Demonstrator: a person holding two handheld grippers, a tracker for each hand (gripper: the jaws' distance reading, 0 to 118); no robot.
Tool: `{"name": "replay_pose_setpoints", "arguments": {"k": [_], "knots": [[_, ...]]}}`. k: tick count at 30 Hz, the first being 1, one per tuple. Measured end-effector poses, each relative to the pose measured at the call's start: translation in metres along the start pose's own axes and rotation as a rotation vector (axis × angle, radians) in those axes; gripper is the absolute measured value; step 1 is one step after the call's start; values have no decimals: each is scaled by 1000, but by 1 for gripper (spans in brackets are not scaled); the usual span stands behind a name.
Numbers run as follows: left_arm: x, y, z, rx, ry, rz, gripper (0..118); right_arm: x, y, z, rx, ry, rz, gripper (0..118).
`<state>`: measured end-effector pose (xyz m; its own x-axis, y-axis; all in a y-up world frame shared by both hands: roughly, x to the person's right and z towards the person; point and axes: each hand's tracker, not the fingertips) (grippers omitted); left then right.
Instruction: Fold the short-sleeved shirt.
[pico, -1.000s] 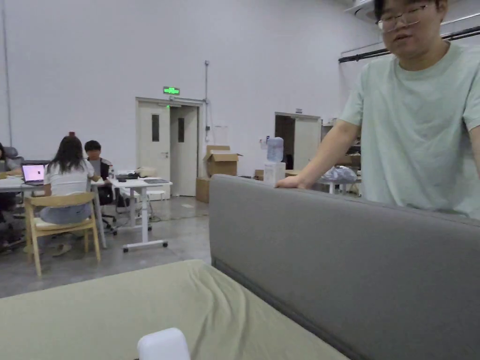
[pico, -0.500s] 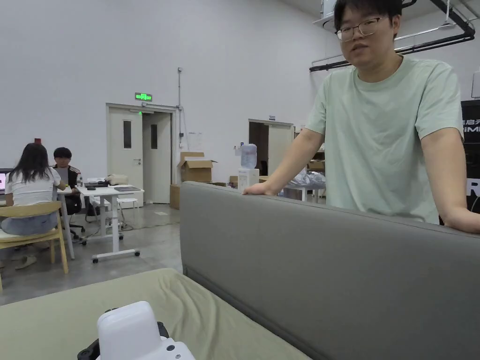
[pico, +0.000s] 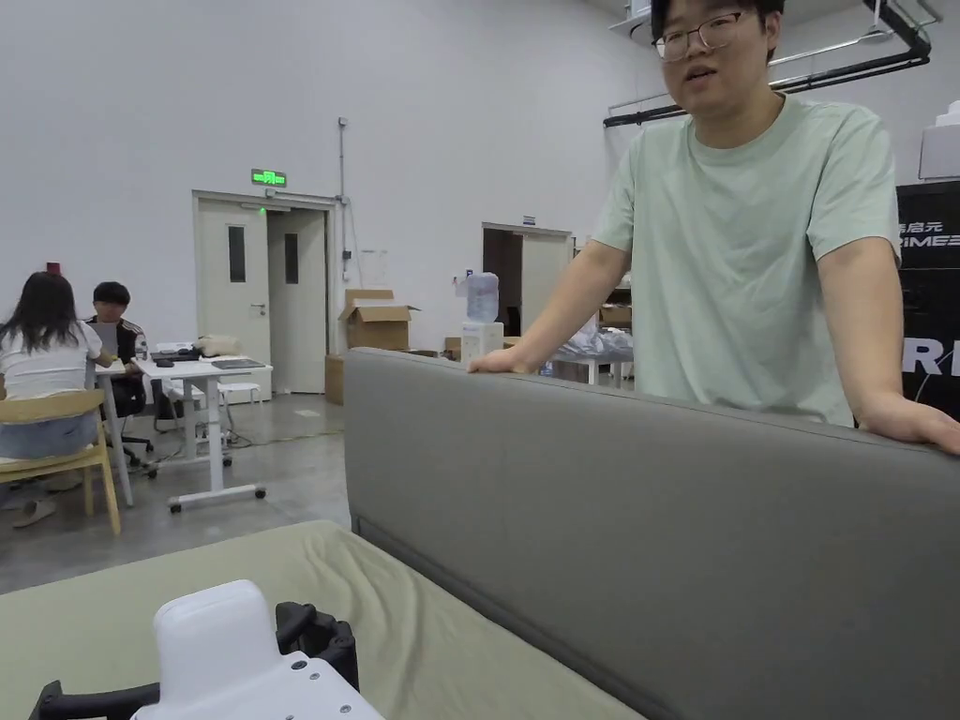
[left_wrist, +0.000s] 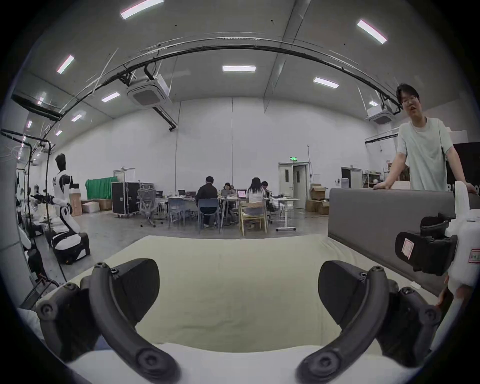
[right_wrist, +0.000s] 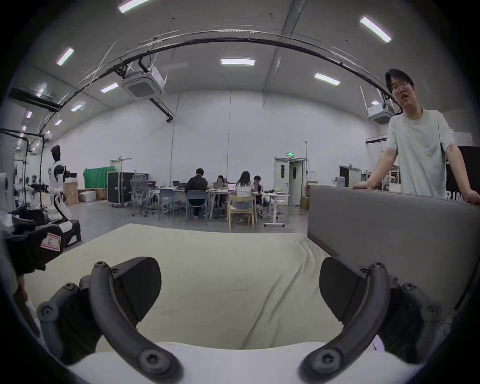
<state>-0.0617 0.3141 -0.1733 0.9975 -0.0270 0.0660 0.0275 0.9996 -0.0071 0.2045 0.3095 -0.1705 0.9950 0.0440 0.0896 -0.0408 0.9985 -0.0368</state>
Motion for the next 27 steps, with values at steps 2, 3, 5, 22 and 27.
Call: {"name": "replay_pose_setpoints", "arguments": {"k": [2, 3, 5, 22, 27], "knots": [[-4, 2, 4, -17, -5, 23, 118, 2, 2, 5, -14, 63, -16, 118], [-5, 1, 4, -34, -7, 45, 118, 4, 2, 4, -28, 92, -36, 118], [-5, 0, 6, -34, -11, 50, 118, 4, 5, 10, -36, 93, -60, 118], [-8, 3, 14, -51, -5, 26, 118, -2, 6, 30, -103, -7, -82, 118], [-8, 4, 16, -48, -6, 21, 118, -1, 8, 33, -104, -26, -69, 118]]}}
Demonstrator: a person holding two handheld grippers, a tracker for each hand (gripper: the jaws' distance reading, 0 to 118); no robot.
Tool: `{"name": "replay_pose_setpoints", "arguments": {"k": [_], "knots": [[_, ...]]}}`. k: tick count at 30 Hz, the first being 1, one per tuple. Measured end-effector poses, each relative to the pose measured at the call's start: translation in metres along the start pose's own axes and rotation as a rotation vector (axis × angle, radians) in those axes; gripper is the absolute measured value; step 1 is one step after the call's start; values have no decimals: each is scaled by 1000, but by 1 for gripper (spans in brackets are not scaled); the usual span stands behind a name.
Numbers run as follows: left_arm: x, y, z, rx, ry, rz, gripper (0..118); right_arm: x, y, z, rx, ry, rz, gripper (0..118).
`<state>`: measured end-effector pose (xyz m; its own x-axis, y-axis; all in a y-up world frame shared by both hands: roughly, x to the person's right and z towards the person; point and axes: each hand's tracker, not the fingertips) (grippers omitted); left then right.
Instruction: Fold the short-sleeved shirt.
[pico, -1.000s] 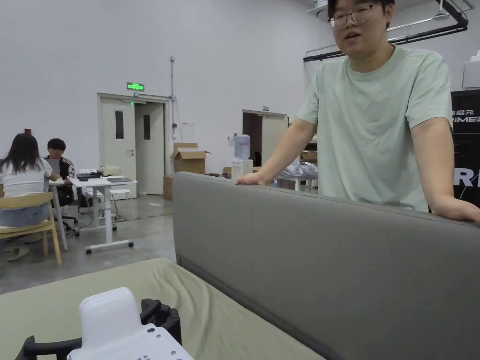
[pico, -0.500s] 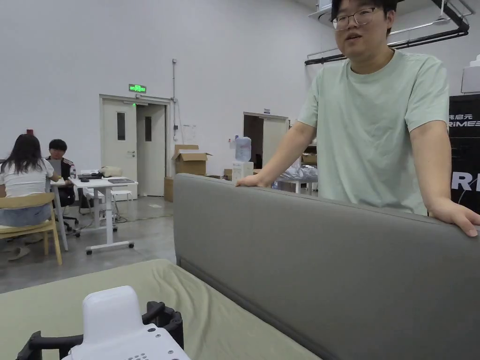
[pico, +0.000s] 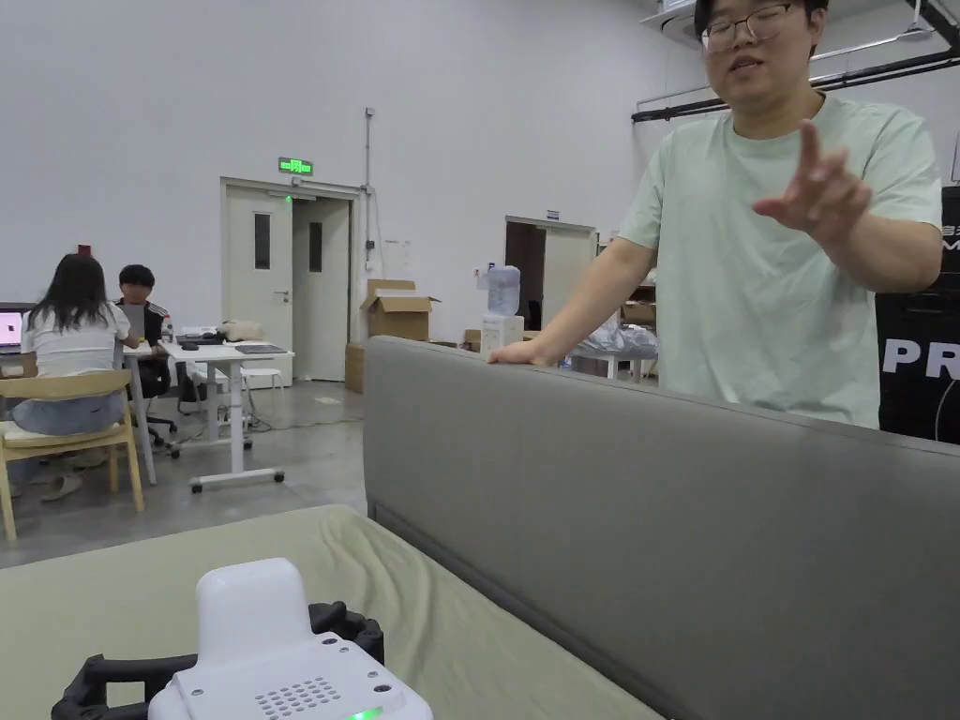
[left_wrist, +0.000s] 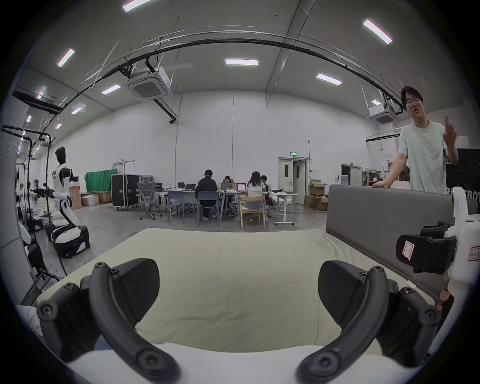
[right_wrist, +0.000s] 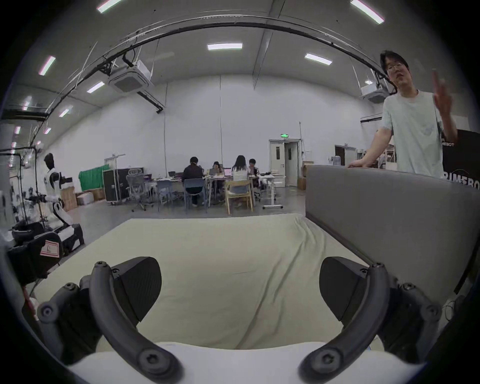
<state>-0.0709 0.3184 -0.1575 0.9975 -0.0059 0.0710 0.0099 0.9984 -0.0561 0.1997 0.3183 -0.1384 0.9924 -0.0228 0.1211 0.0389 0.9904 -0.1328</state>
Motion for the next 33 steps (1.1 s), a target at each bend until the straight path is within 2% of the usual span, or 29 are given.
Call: {"name": "replay_pose_setpoints", "arguments": {"k": [6, 20, 28, 33], "knots": [[3, -2, -1, -13, -6, -3, 118, -3, 0, 0, 13, 22, 37, 118], [3, -6, 3, -33, -11, 8, 118, 1, 0, -2, 11, 34, 3, 118], [4, -8, 2, -41, -11, 8, 118, -3, -6, -6, 21, 13, 38, 118], [4, -9, 2, -44, -4, 3, 118, -2, -6, -7, 16, 19, 32, 118]]}}
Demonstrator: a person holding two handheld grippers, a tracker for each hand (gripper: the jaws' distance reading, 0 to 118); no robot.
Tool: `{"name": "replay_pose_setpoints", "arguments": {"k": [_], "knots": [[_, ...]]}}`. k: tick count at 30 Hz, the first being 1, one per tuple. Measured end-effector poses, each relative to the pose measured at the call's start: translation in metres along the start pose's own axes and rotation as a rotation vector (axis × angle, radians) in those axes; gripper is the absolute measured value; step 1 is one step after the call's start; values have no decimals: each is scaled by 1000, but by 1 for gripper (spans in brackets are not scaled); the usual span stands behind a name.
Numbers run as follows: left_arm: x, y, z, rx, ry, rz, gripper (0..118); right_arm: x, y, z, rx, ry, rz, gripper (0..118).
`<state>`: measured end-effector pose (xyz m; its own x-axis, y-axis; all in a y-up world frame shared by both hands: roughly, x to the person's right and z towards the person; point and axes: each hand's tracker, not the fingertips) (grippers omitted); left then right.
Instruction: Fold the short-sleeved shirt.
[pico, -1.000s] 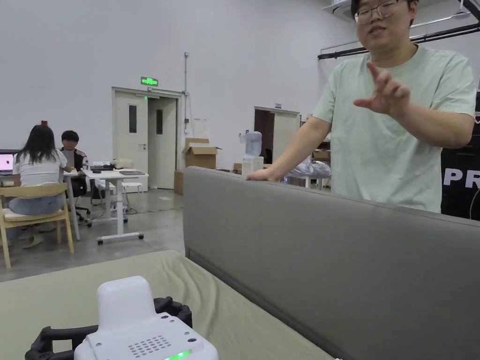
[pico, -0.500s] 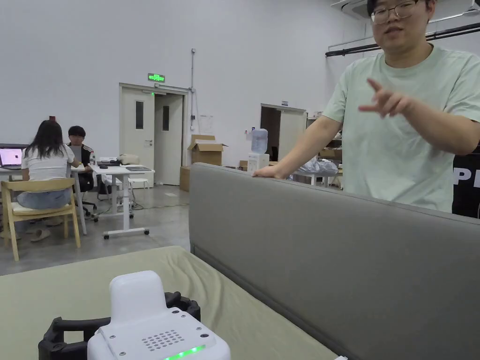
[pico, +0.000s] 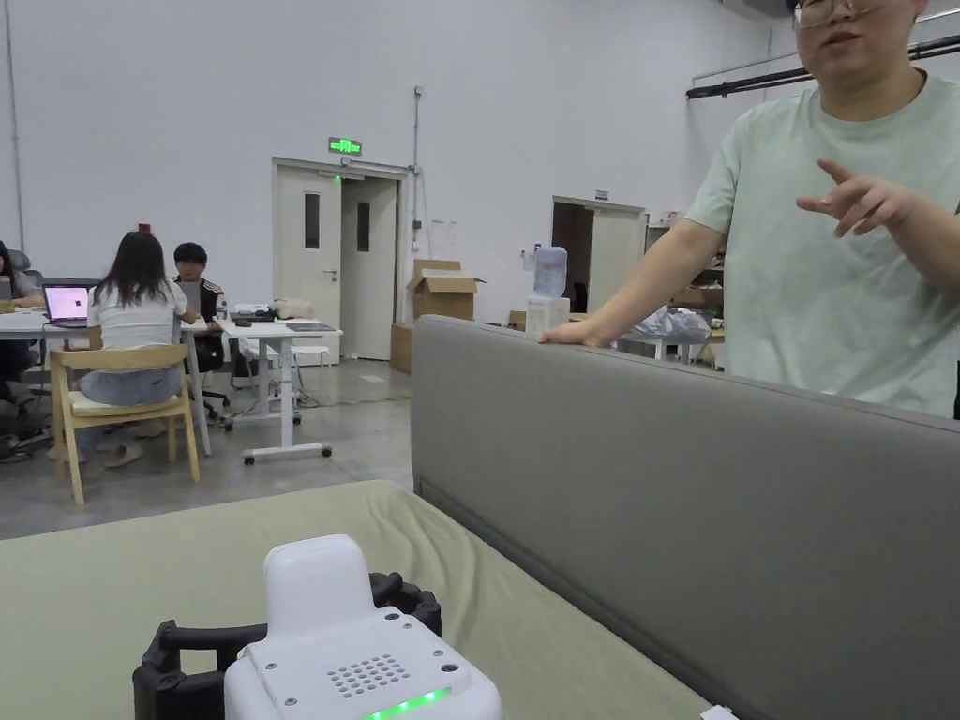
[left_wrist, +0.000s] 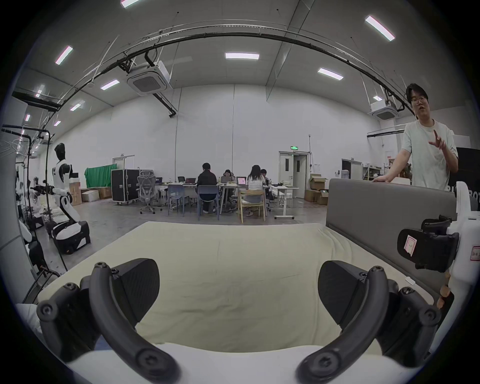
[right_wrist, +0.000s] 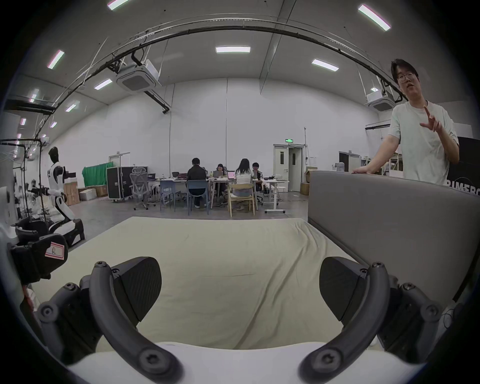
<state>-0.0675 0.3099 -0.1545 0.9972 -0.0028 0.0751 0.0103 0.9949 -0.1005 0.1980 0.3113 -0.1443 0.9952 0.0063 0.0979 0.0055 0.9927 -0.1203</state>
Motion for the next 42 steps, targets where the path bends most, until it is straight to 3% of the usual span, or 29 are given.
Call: {"name": "replay_pose_setpoints", "arguments": {"k": [42], "knots": [[5, -7, -9, -48, 14, -20, 118, -13, -9, -4, -10, -25, 36, 118]]}}
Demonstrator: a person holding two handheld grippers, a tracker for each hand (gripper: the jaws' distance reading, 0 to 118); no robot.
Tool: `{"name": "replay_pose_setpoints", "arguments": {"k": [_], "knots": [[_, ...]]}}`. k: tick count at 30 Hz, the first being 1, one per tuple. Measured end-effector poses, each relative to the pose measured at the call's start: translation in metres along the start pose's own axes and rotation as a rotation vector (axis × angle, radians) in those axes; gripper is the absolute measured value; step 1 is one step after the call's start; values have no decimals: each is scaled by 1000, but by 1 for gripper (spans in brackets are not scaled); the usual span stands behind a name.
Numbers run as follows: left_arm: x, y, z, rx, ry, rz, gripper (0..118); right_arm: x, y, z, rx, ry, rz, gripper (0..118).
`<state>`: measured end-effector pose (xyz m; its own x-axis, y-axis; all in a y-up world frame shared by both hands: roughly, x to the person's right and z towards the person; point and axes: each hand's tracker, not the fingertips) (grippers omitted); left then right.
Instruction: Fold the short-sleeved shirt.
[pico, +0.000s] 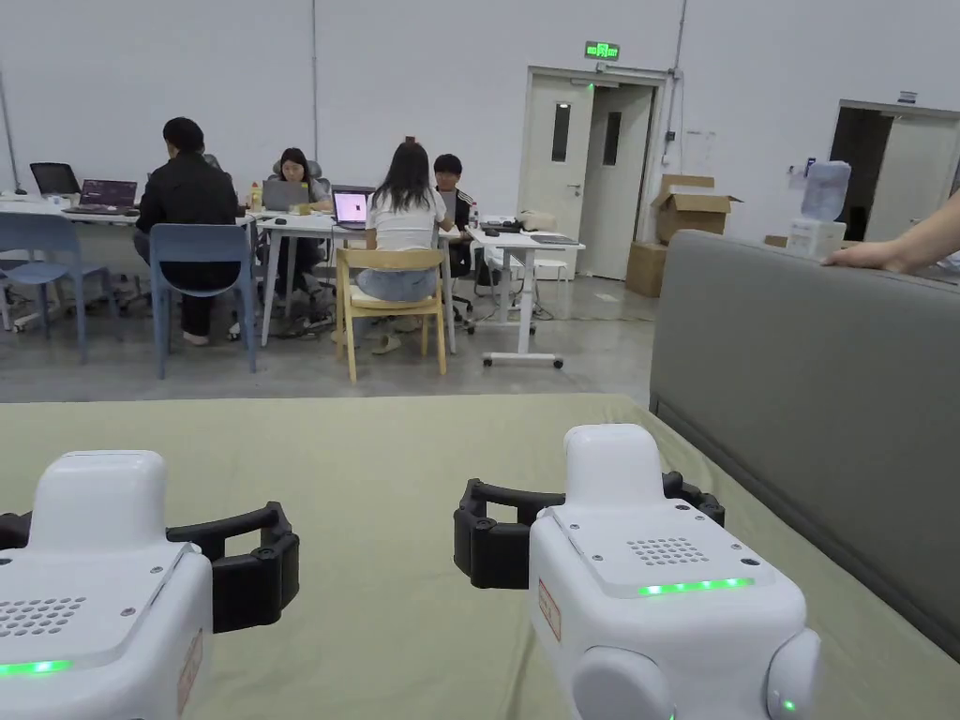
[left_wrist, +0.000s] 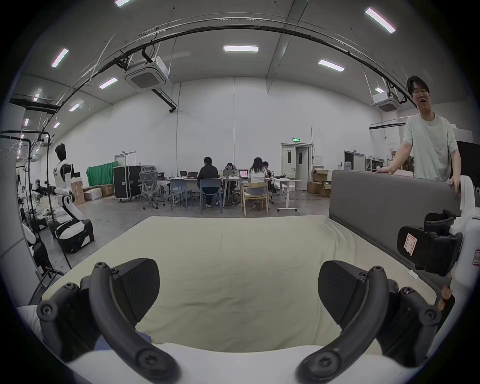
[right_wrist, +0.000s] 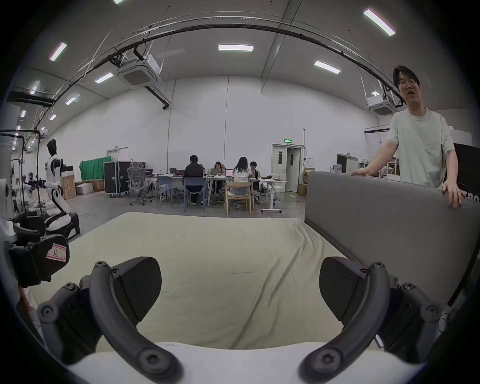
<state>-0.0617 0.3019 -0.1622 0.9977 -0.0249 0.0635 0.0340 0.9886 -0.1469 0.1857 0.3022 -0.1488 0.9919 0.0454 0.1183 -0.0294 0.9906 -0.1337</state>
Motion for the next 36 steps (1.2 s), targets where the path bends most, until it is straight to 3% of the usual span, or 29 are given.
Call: {"name": "replay_pose_setpoints", "arguments": {"k": [20, 36], "knots": [[3, -2, -2, -24, -10, 5, 118, 4, 1, 1, -13, 14, -30, 118], [4, -3, -4, -37, -18, -2, 118, -4, -2, 3, 17, -19, 30, 118]]}}
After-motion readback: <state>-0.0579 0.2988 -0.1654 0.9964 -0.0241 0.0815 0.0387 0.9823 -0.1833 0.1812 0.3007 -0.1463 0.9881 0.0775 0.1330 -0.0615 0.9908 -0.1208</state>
